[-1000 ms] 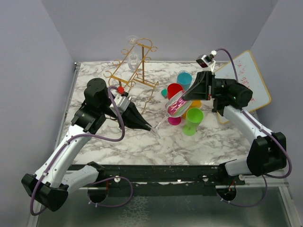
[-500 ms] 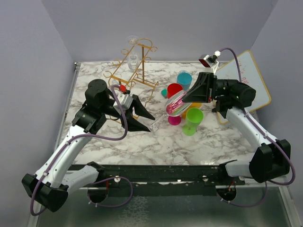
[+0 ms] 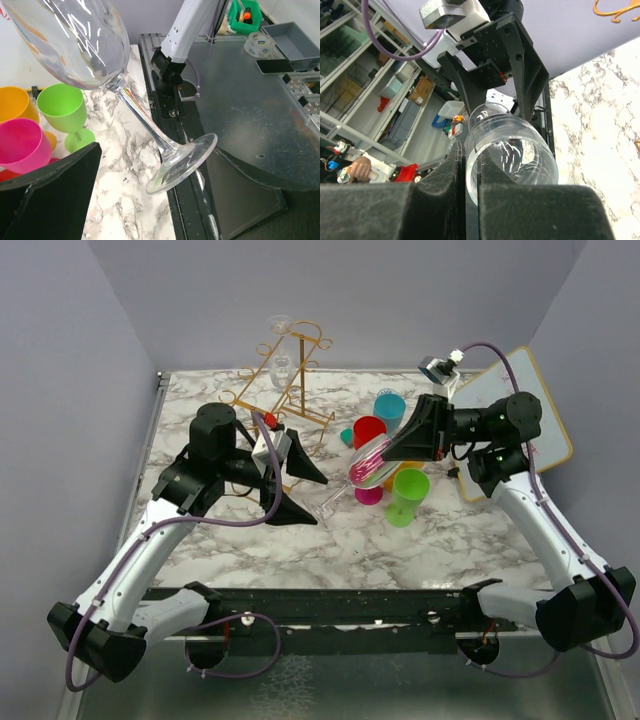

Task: Take the wine glass off the wine glass rack
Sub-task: Place the wine glass at the center of the board.

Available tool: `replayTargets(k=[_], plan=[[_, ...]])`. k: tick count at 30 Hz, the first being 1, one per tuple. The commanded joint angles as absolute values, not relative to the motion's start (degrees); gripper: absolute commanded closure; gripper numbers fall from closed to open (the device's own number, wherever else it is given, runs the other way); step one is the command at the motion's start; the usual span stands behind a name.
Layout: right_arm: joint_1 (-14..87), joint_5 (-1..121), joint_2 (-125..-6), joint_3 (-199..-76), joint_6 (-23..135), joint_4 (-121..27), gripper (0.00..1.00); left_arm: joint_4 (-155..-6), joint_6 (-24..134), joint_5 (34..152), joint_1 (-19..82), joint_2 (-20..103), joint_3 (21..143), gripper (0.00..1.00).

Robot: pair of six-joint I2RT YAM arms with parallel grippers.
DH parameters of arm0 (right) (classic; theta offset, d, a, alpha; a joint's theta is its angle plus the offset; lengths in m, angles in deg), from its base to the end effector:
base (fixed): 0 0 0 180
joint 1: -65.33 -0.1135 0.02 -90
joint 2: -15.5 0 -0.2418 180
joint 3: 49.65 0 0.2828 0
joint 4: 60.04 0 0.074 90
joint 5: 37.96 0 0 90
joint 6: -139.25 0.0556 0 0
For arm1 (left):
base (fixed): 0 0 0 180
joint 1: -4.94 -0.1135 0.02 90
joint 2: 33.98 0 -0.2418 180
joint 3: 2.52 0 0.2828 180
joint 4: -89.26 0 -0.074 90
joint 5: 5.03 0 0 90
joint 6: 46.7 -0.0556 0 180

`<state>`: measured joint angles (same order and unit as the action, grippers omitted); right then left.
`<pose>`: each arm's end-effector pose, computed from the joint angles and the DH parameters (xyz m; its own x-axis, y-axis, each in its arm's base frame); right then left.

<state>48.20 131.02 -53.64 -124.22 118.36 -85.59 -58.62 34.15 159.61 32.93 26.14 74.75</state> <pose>0.2591 0.1370 0.4098 -0.6285 -0.0068 -0.7777 -0.7664 -0.1649 0.6208 0.2004 -0.1672 0.3836 -0.0746 0.0874 -0.9934 0.9711 -0.2200 -0.0923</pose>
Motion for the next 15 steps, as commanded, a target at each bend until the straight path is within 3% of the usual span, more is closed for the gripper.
replayTargets(k=[1,9,15], plan=[[45.73,133.54,-52.53,-126.53,99.13,-66.03,0.99,-55.97,30.99,152.15,33.02,26.31,80.90,0.13],[45.34,134.44,-52.42,-127.04,93.86,-61.36,1.00,-48.13,27.79,148.81,32.96,27.15,83.58,0.01],[45.29,135.31,-53.00,-128.10,88.18,-56.38,1.00,-44.99,26.09,144.24,32.90,26.71,84.59,0.01]])
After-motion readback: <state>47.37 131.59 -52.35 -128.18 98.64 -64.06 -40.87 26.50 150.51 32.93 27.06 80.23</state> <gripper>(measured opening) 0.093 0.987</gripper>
